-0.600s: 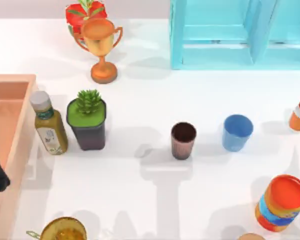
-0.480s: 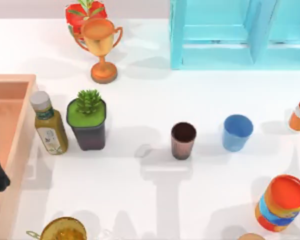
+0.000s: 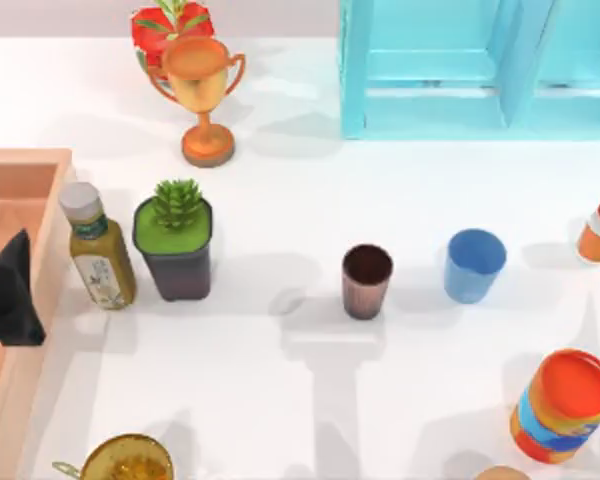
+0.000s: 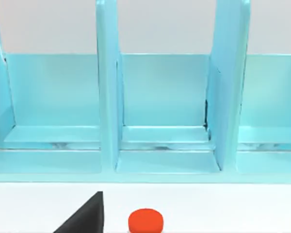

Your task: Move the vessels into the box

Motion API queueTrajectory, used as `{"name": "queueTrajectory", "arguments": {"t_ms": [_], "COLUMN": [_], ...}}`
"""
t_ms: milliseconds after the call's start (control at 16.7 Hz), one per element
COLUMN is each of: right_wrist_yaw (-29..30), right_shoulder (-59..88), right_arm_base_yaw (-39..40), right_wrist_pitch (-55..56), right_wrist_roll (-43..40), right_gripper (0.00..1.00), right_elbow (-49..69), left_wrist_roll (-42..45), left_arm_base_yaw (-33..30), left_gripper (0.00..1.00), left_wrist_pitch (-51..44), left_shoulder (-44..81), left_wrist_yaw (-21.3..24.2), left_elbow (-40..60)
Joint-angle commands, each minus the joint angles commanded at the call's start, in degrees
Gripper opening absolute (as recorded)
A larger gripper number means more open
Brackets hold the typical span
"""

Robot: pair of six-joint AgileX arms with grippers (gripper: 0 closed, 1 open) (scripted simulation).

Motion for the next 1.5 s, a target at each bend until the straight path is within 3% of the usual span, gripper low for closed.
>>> {"name": "queueTrajectory", "arguments": {"t_ms": [480,900,1200,1500], "right_wrist_yaw": [0.0,0.0,0.0,0.0], "right_shoulder": [0.0,0.0,0.0,0.0], "right_arm_base_yaw": [0.0,0.0,0.0,0.0], "right_wrist_pitch": [0.0,0.0,0.0,0.0], "right_wrist_roll": [0.0,0.0,0.0,0.0], "right_gripper": [1.0,1.0,1.0,1.0], "right_elbow": [0.0,0.0,0.0,0.0], "left_wrist_roll": [-12.9,-23.5,-30.5,-36.5], "left_arm_base_yaw": [-20.3,-36.4,-41.6,-41.8], "left_gripper": [1.0,1.0,1.0,1.0], "left_wrist_pitch": [-29.1,-54.2,-67.3,-75.2], "left_shoulder": [51.6,89.4,108.0,118.3], "left_wrist_yaw": [2.7,3.0,0.5,-2.7], "left_elbow": [45.4,86.4,109.3,123.7]}}
